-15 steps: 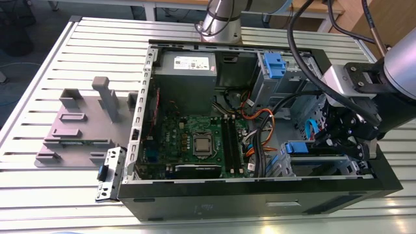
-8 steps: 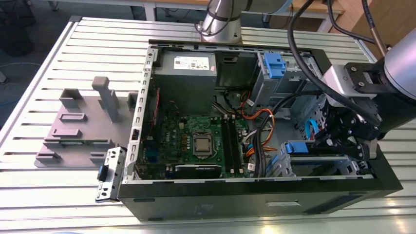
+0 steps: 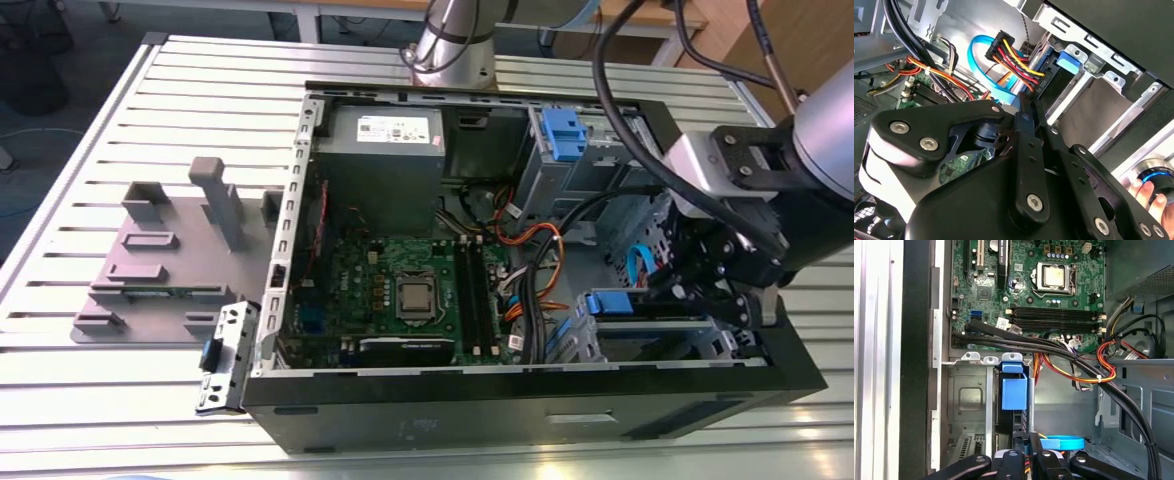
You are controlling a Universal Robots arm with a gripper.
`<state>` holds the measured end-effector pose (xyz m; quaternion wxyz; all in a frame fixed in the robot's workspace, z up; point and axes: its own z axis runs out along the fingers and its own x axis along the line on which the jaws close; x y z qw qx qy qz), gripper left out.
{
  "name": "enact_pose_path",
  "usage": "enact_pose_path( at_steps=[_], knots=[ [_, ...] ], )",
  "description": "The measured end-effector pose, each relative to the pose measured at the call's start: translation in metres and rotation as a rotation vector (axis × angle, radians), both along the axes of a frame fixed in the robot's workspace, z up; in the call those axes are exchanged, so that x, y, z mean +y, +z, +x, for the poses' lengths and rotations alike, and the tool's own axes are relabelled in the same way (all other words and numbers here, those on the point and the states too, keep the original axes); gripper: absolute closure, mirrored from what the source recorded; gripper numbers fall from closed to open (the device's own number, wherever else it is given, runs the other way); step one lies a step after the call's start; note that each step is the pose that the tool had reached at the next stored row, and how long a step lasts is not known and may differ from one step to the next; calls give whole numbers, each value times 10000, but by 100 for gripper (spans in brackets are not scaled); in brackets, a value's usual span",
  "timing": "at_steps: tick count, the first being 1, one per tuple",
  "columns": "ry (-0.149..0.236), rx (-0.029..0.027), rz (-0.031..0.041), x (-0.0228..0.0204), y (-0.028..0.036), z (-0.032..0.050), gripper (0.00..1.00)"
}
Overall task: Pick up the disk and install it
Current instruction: 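Insert the second disk wire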
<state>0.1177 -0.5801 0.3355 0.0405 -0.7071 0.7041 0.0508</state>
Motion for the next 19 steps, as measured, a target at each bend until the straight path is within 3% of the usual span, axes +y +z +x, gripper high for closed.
enact_pose_path(
  at_steps=[19],
  knots=[
    [0,26,-6,-72,-33,18,84]
  ],
)
